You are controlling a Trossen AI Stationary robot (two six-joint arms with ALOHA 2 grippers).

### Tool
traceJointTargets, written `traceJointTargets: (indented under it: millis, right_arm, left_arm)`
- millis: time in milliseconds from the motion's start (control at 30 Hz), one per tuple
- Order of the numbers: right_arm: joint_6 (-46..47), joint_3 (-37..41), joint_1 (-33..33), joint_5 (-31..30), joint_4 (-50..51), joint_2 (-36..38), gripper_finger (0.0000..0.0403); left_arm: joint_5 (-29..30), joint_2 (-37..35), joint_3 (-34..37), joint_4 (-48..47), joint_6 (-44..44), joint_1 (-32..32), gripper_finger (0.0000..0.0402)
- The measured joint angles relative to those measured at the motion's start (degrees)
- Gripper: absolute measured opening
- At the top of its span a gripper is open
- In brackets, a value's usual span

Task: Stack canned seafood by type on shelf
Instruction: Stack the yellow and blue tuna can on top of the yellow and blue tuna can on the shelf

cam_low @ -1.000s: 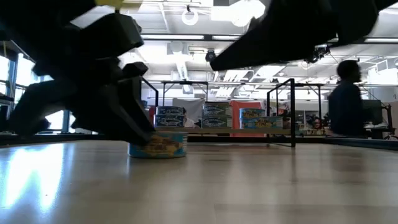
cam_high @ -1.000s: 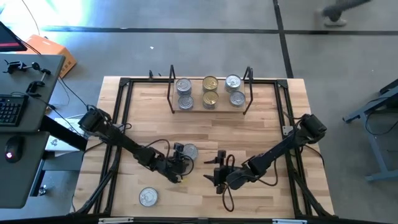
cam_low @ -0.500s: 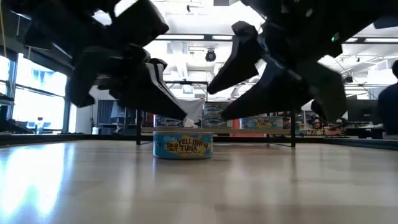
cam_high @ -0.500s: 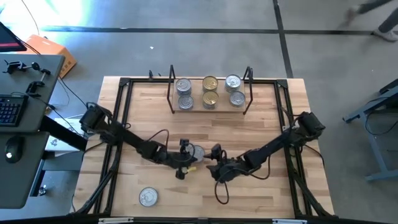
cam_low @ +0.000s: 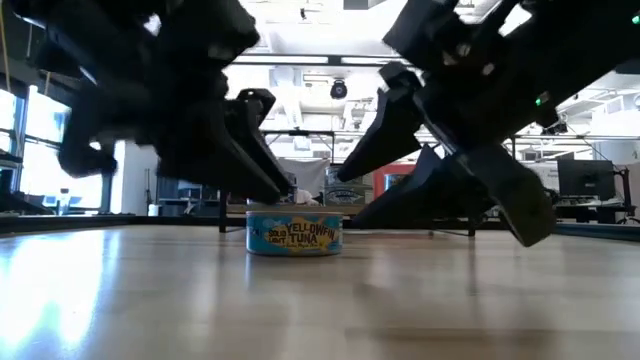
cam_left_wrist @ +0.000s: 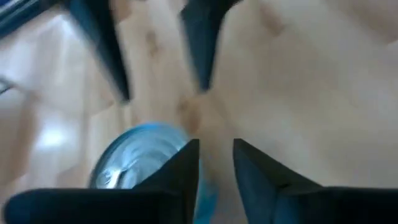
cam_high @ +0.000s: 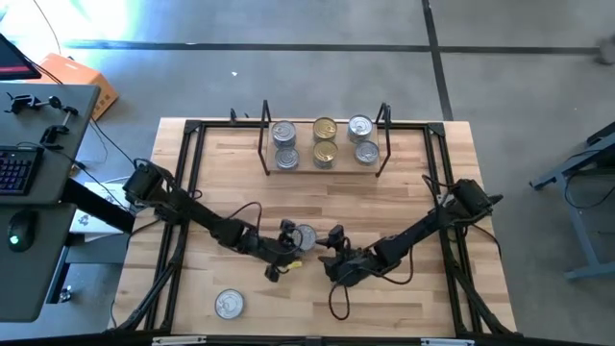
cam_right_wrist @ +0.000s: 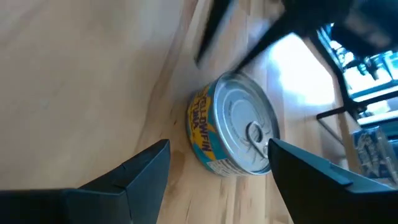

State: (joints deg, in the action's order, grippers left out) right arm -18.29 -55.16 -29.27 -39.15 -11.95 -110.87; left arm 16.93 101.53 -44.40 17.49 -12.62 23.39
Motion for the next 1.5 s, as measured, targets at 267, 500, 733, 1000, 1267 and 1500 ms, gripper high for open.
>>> traceJointTargets:
  millis: [267, 500, 733, 1000, 1267, 1500]
  right_arm:
    - [0.5, 0.0, -2.8, -2.4, -1.2, 0.0, 0.0263]
    - [7.1, 0.0, -2.7, -0.1, -1.2, -0.2, 0.0263]
    - [-0.8, 0.0, -2.3, -0.4, -1.6, -0.6, 0.0263]
    - [-7.5, -0.1, -0.2, -7.4, -2.0, -1.0, 0.0263]
    - [-4.6, -0.1, 2.0, -4.3, -3.8, -1.0, 0.0245]
    - [8.6, -1.4, 1.5, -3.6, -0.4, -0.7, 0.0116]
  left_arm:
    - [4.7, 4.9, -0.2, 1.0, -2.6, -0.9, 0.0125]
    - [2.7, 5.1, -0.2, 3.4, 0.1, -1.0, 0.0013]
    - [-0.1, 2.3, 0.1, 6.7, 2.2, -2.7, 0.0003]
    - [-5.5, -1.5, 0.0, 8.7, 6.1, -4.7, 0.0001]
    - [-6.2, -1.4, 0.0, 9.5, 6.1, -4.7, 0.0001]
    - [-0.1, -2.8, -0.3, 4.5, 6.1, -4.5, 0.001]
